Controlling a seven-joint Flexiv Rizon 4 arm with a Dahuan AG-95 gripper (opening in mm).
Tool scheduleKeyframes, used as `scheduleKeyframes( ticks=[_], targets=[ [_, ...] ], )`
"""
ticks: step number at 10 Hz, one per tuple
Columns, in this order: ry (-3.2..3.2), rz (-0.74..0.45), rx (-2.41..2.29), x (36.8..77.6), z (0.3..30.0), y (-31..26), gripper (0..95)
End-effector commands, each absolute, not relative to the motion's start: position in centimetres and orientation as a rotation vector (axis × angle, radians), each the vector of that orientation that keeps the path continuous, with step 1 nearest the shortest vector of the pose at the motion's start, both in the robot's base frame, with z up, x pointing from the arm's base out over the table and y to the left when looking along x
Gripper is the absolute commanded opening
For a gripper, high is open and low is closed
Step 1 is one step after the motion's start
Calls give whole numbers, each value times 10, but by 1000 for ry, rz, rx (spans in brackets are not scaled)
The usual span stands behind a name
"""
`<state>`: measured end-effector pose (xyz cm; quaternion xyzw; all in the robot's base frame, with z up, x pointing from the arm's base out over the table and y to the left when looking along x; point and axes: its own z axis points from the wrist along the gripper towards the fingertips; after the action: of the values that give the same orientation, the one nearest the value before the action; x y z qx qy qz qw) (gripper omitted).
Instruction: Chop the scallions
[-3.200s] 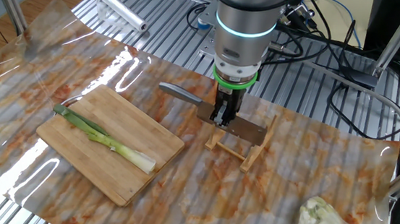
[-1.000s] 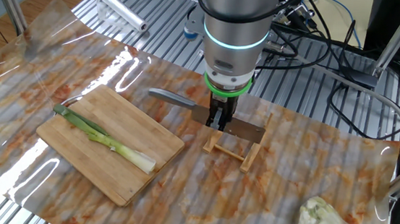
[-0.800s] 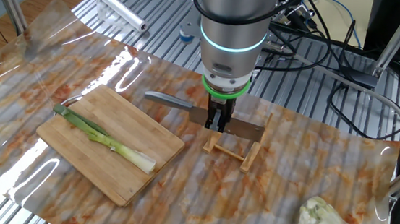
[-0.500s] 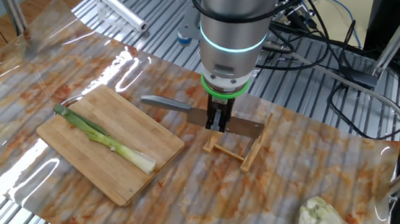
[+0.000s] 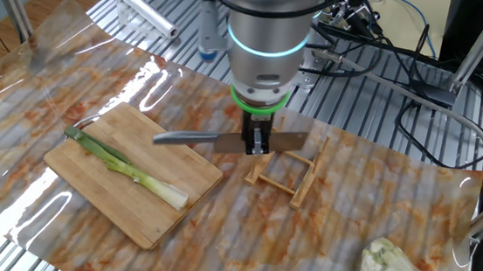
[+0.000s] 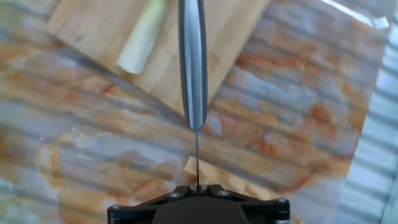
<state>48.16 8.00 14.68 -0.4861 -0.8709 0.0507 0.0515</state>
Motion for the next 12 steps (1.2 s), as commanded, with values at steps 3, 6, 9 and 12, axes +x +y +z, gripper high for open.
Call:
scheduleKeyframes(
  ticks=[3,6,9,12],
  targets=[
    [-2911,130,-937,507,138,37,0],
    [-3013,113,-712,523,125,11,0],
    [-3060,87,-577,534,112,-6,0],
    [-3087,63,-486,549,104,-20,0]
  ],
)
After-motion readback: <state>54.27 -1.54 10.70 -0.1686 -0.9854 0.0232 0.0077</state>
